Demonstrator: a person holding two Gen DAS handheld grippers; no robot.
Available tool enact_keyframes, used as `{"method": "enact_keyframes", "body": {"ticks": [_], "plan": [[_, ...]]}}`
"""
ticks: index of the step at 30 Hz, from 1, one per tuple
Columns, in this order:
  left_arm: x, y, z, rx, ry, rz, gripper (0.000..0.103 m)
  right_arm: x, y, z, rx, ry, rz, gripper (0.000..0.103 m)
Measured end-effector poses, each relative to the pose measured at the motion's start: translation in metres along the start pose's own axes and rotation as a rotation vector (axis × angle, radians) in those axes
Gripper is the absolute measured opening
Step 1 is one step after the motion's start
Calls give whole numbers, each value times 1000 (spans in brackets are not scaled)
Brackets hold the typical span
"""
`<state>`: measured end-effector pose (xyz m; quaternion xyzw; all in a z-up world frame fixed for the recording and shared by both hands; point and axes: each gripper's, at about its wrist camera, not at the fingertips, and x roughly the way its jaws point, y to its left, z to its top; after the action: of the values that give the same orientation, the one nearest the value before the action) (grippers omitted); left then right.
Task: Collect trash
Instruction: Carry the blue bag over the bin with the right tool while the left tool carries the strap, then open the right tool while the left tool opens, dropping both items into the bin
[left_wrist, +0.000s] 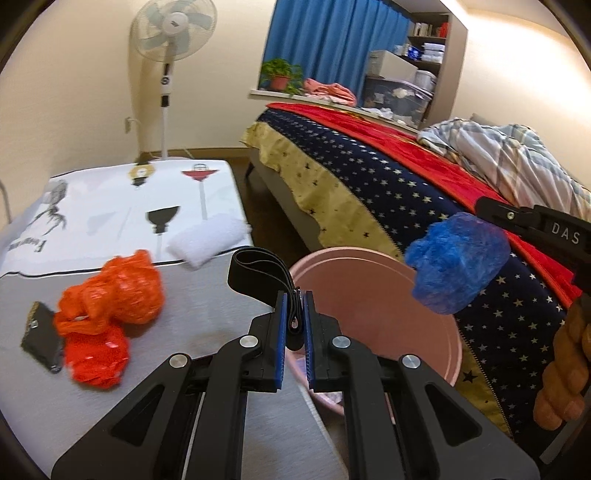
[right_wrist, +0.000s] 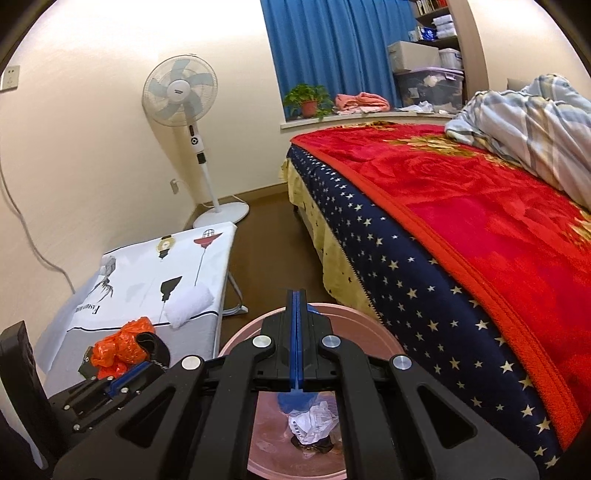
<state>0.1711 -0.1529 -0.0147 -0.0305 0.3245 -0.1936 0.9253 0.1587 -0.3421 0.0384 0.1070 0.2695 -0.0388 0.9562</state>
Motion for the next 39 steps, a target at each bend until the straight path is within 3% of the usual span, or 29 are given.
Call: {"method": "enact_keyframes", "body": {"ticks": [18,21,24,39], "plan": [[33,-27,-3,1,65,-114,10,10,-12,-3,26,40,-28,1],[34,-28,-4,-9,68,-137,25,13,-16,-5,45,62,-49,10],[34,-27,-5,-7,70,-129,29,11,-21,-5,61,51,-81,40],[-7,4,-2,-15,6,-54,29,-1,2,-9,1,17,-6,41]]}}
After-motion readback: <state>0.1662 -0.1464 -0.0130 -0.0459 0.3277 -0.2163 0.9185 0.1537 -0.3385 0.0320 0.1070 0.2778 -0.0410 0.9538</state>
